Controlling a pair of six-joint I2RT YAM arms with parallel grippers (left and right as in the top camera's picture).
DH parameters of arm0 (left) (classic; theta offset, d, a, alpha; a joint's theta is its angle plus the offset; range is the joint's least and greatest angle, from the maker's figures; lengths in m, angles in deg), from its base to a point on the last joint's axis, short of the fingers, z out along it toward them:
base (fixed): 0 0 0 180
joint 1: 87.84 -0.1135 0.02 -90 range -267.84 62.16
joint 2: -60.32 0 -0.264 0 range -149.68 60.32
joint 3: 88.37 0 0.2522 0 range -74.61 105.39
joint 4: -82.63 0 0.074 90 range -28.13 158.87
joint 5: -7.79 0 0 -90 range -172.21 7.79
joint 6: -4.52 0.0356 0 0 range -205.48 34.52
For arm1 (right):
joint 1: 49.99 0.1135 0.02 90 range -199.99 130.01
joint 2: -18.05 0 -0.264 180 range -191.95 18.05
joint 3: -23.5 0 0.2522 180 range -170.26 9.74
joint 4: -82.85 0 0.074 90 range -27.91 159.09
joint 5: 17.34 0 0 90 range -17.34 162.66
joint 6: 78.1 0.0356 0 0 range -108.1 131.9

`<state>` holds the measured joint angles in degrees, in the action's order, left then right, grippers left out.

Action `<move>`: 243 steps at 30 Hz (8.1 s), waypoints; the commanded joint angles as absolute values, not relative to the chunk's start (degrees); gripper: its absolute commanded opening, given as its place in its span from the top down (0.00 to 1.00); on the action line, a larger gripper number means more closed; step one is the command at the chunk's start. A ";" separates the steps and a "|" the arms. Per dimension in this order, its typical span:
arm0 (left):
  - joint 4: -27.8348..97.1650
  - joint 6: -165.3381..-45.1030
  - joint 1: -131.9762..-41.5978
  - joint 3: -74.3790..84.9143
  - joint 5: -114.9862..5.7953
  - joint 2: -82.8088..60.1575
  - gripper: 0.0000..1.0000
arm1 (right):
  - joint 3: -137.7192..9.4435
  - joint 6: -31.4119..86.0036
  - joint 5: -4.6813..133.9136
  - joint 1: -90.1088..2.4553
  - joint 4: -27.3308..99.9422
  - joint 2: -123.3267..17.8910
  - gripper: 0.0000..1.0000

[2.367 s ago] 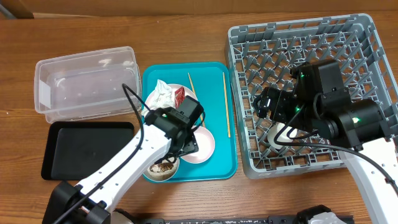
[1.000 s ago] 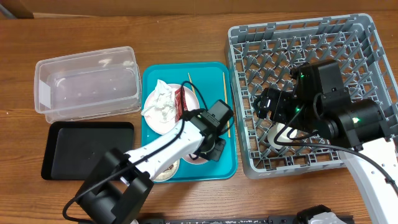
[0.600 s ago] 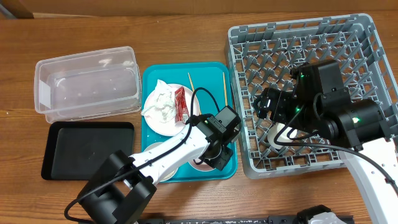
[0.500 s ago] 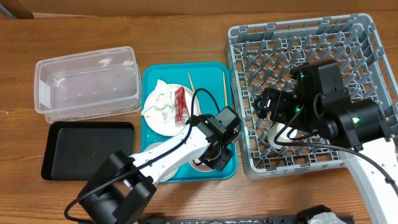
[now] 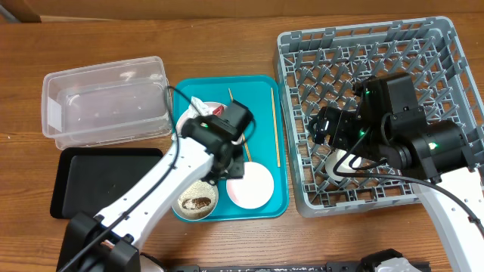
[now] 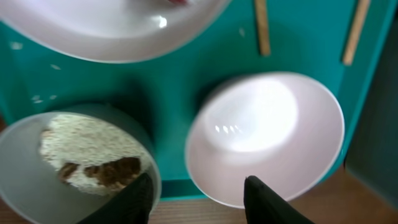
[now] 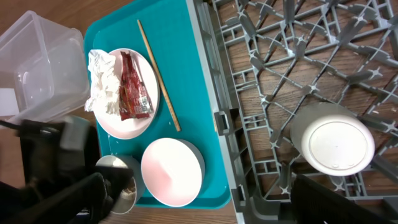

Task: Sort waste into correct bins and load items into the dishwasher
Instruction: 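Grasp the rim of the rice bowl with the left gripper, then tip the rice bowl over the black tray to dump the rice, then set the emptied bowl back on the teal tray with the left gripper, then pick the red wrapper off the pink plate and drop it in the clear container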

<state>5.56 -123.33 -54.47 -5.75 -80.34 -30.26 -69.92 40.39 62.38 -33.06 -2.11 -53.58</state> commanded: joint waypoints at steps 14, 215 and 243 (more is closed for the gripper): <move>19.84 -132.07 -59.02 -22.38 -84.56 -31.16 0.56 | -71.23 39.99 62.05 -32.89 -1.95 -54.41 0.03; -2.37 -120.53 -88.72 24.50 -96.67 -47.49 0.96 | -71.23 38.49 62.70 -32.84 -2.26 -54.87 0.00; 11.62 -113.67 -67.19 5.62 -103.31 -44.41 0.11 | -71.23 38.44 62.70 -32.84 -3.31 -54.89 0.00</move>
